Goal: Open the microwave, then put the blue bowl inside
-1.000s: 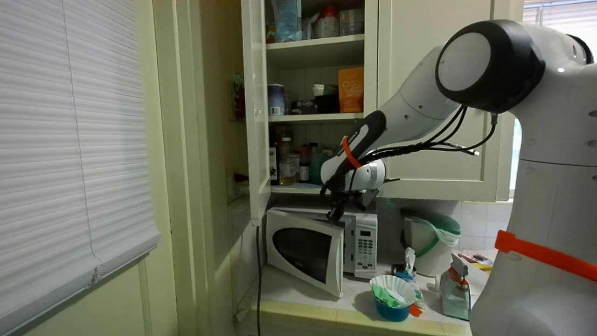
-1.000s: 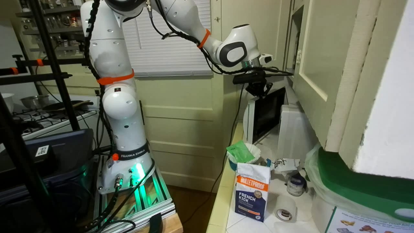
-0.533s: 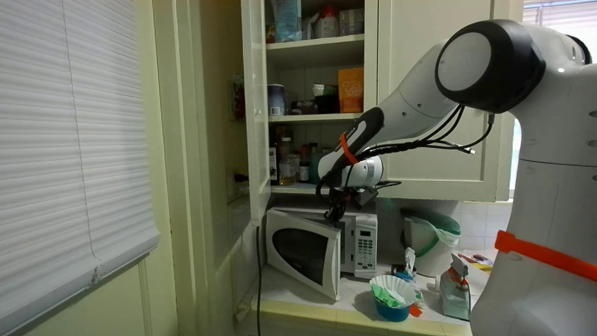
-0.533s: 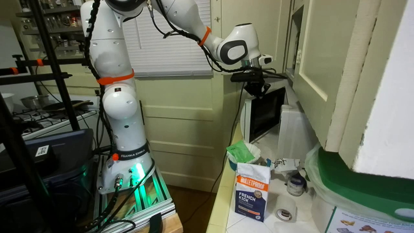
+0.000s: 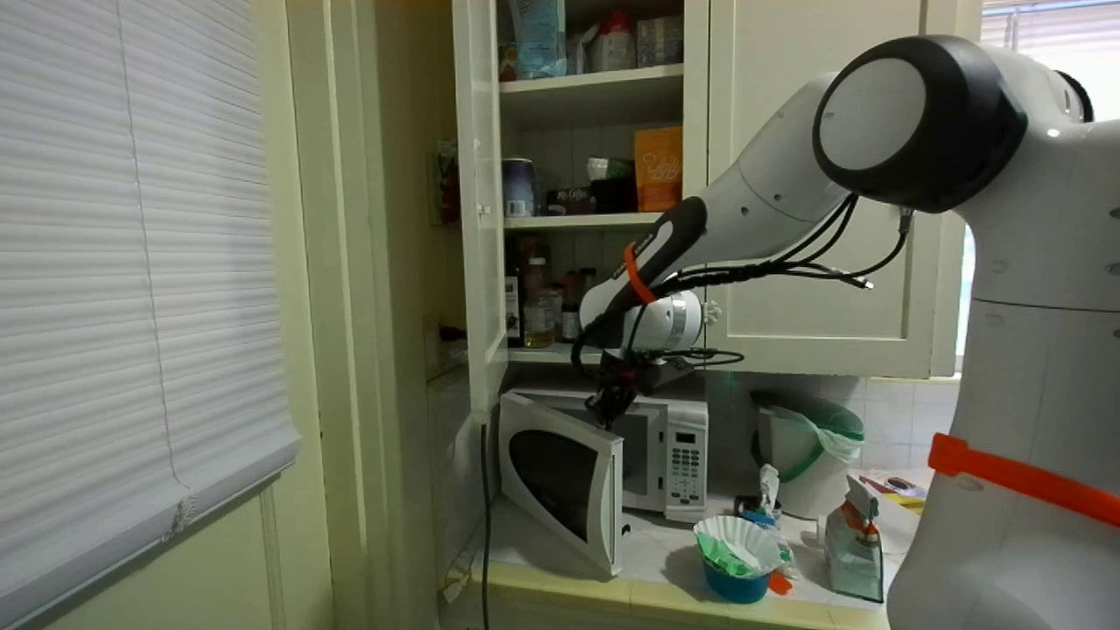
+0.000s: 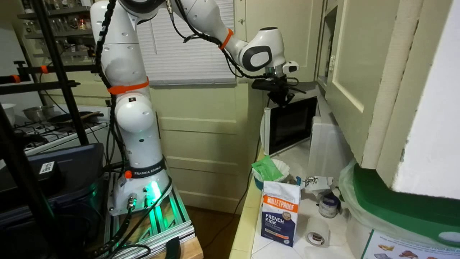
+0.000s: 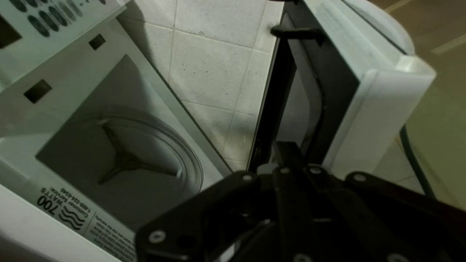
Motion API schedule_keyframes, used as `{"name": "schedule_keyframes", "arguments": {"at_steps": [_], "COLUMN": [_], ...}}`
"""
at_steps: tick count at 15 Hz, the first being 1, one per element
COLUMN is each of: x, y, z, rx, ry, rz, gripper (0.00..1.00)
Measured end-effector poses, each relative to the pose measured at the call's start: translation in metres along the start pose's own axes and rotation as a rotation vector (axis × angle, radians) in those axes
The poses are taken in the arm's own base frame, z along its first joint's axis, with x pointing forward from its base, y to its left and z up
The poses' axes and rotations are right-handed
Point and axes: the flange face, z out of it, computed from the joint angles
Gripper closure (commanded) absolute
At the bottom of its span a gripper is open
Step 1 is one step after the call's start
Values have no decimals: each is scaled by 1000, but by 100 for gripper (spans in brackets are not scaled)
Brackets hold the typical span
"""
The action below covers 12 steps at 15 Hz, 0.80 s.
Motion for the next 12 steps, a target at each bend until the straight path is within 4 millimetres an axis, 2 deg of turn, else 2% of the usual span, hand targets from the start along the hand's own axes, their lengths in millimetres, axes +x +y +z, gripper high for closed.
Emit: {"name": "schedule_keyframes", "arguments": {"at_steps": [7,12], "x": [8,12], "y": [-21,-30], "z": [9,9], "rx": [36,89], "ry": [-2,29], "rz": [64,121], "gripper": [100,100]}}
